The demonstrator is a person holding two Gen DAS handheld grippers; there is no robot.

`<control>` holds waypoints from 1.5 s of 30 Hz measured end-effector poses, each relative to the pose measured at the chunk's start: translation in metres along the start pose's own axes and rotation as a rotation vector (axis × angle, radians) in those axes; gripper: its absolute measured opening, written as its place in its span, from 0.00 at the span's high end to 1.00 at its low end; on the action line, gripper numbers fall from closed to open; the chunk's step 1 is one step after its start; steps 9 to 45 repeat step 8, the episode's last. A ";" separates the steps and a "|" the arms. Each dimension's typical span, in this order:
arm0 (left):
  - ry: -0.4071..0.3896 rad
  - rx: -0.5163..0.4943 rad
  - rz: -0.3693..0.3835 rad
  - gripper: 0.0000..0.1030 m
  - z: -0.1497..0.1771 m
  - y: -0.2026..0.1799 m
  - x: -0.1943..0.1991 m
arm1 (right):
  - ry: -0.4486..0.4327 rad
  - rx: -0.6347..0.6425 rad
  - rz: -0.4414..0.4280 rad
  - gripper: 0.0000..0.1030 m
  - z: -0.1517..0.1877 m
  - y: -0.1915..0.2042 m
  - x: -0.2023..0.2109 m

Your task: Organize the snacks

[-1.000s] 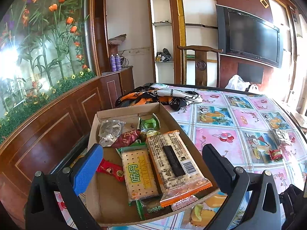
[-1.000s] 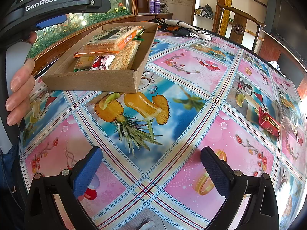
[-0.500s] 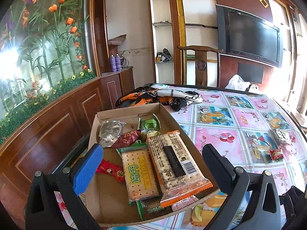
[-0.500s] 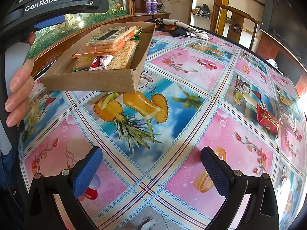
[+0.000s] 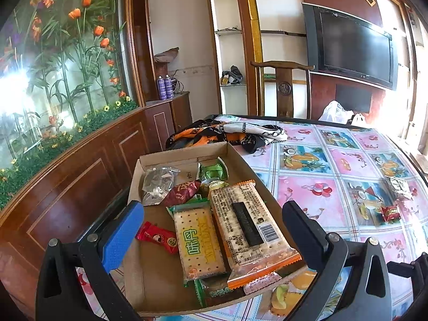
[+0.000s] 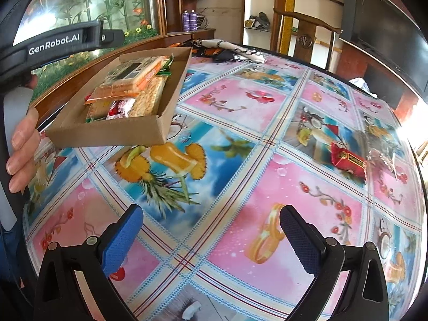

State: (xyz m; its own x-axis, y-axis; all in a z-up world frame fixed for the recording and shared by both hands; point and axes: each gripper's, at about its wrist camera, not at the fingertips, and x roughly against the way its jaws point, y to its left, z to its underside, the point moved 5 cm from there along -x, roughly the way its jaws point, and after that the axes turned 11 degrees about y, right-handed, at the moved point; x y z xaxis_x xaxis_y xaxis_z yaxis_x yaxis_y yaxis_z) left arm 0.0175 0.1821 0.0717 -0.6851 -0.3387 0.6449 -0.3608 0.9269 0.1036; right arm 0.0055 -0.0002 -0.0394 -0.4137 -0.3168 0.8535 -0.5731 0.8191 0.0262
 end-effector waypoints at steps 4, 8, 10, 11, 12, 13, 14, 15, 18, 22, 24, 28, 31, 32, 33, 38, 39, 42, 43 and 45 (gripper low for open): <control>0.013 0.012 0.009 0.00 0.000 0.003 -0.002 | -0.018 -0.018 0.014 0.00 0.000 -0.005 0.004; 0.012 0.019 0.012 0.00 0.000 0.005 -0.003 | -0.030 -0.045 0.014 0.00 -0.001 -0.011 0.008; 0.012 0.019 0.012 0.00 0.000 0.005 -0.003 | -0.030 -0.045 0.014 0.00 -0.001 -0.011 0.008; 0.012 0.019 0.012 0.00 0.000 0.005 -0.003 | -0.030 -0.045 0.014 0.00 -0.001 -0.011 0.008; 0.012 0.019 0.012 0.00 0.000 0.005 -0.003 | -0.030 -0.045 0.014 0.00 -0.001 -0.011 0.008; 0.012 0.019 0.012 0.00 0.000 0.005 -0.003 | -0.030 -0.045 0.014 0.00 -0.001 -0.011 0.008; 0.012 0.019 0.012 0.00 0.000 0.005 -0.003 | -0.030 -0.045 0.014 0.00 -0.001 -0.011 0.008; 0.012 0.019 0.012 0.00 0.000 0.005 -0.003 | -0.030 -0.045 0.014 0.00 -0.001 -0.011 0.008; 0.012 0.019 0.012 0.00 0.000 0.005 -0.003 | -0.030 -0.045 0.014 0.00 -0.001 -0.011 0.008; 0.012 0.019 0.012 0.00 0.000 0.005 -0.003 | -0.030 -0.045 0.014 0.00 -0.001 -0.011 0.008; 0.012 0.019 0.012 0.00 0.000 0.005 -0.003 | -0.030 -0.045 0.014 0.00 -0.001 -0.011 0.008; 0.012 0.019 0.012 0.00 0.000 0.005 -0.003 | -0.030 -0.045 0.014 0.00 -0.001 -0.011 0.008; 0.012 0.019 0.012 0.00 0.000 0.005 -0.003 | -0.030 -0.045 0.014 0.00 -0.001 -0.011 0.008; 0.012 0.019 0.012 0.00 0.000 0.005 -0.003 | -0.030 -0.045 0.014 0.00 -0.001 -0.011 0.008; 0.012 0.019 0.012 0.00 0.000 0.005 -0.003 | -0.030 -0.045 0.014 0.00 -0.001 -0.011 0.008; 0.012 0.019 0.012 0.00 0.000 0.005 -0.003 | -0.030 -0.045 0.014 0.00 -0.001 -0.011 0.008; 0.012 0.019 0.012 0.00 0.000 0.005 -0.003 | -0.030 -0.045 0.014 0.00 -0.001 -0.011 0.008; 0.012 0.019 0.012 0.00 0.000 0.005 -0.003 | -0.030 -0.045 0.014 0.00 -0.001 -0.011 0.008; 0.012 0.019 0.012 0.00 0.000 0.005 -0.003 | -0.030 -0.045 0.014 0.00 -0.001 -0.011 0.008; 0.012 0.019 0.012 0.00 0.000 0.005 -0.003 | -0.030 -0.045 0.014 0.00 -0.001 -0.011 0.008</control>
